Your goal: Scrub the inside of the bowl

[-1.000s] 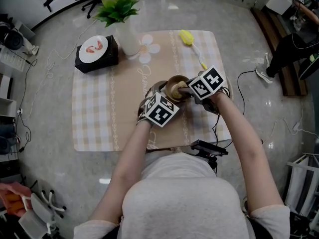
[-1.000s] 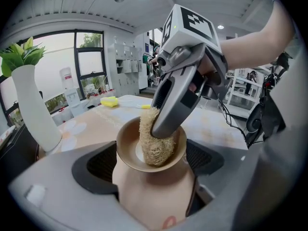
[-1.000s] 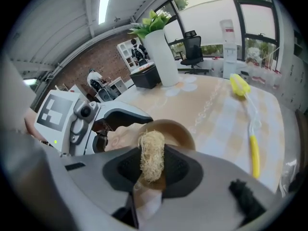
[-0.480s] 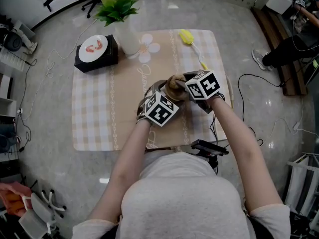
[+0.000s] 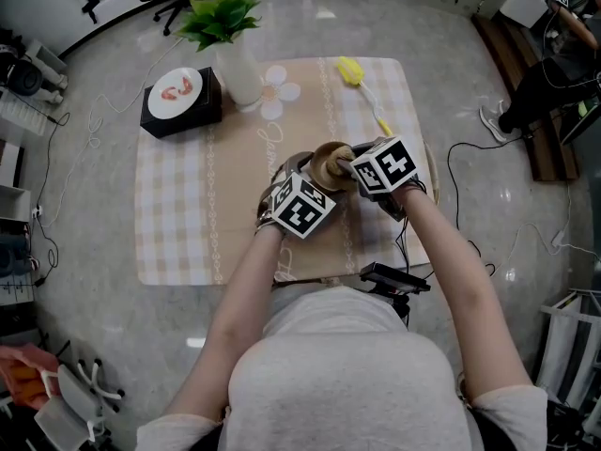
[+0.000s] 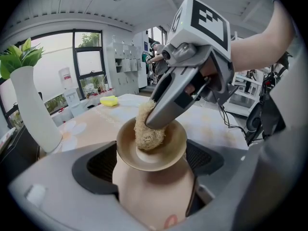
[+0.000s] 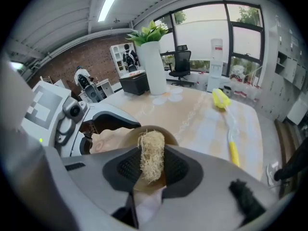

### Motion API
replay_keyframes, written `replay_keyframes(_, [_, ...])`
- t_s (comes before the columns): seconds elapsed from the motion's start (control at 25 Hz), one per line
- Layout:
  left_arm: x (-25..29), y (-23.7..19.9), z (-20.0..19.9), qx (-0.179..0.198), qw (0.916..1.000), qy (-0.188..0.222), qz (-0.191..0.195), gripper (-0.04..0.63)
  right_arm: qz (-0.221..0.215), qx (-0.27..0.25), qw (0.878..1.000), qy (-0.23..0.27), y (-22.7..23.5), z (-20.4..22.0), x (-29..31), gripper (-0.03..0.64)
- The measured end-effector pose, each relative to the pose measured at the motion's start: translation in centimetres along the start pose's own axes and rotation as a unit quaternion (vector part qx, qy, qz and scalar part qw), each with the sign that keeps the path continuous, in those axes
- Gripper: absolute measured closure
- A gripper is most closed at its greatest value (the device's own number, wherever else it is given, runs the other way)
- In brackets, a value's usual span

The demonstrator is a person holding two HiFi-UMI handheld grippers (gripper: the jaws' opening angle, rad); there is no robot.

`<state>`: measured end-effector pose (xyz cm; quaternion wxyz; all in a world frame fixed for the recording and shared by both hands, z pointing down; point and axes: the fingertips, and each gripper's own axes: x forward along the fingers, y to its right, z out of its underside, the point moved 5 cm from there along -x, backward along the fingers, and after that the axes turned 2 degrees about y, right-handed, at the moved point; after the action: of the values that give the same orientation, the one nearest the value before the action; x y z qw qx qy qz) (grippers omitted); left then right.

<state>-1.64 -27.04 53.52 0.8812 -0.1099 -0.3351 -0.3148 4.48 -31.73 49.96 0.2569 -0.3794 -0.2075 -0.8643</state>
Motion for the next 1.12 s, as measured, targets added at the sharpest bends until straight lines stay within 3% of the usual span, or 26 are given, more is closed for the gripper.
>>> replay_keyframes(0.4, [0.2,-0.3,0.3,-0.014,0.9999,0.005,0.0,0.116,-0.053,0.028,0.998,-0.008,-1.9,1.1,-0.4,0.514])
replay_keyframes(0.68, [-1.0,-1.3,-0.5,-0.027,0.9984,0.047,-0.016,0.075,-0.054,0.084,0.993,0.059,-1.0,0.1,-2.2,0.514])
replay_keyframes(1.12, [-3.0,-0.2,-2.3,-0.031,0.9958,0.085,-0.016,0.075,-0.046,0.143,0.978,0.144,-0.7,-0.9,-5.5,0.514])
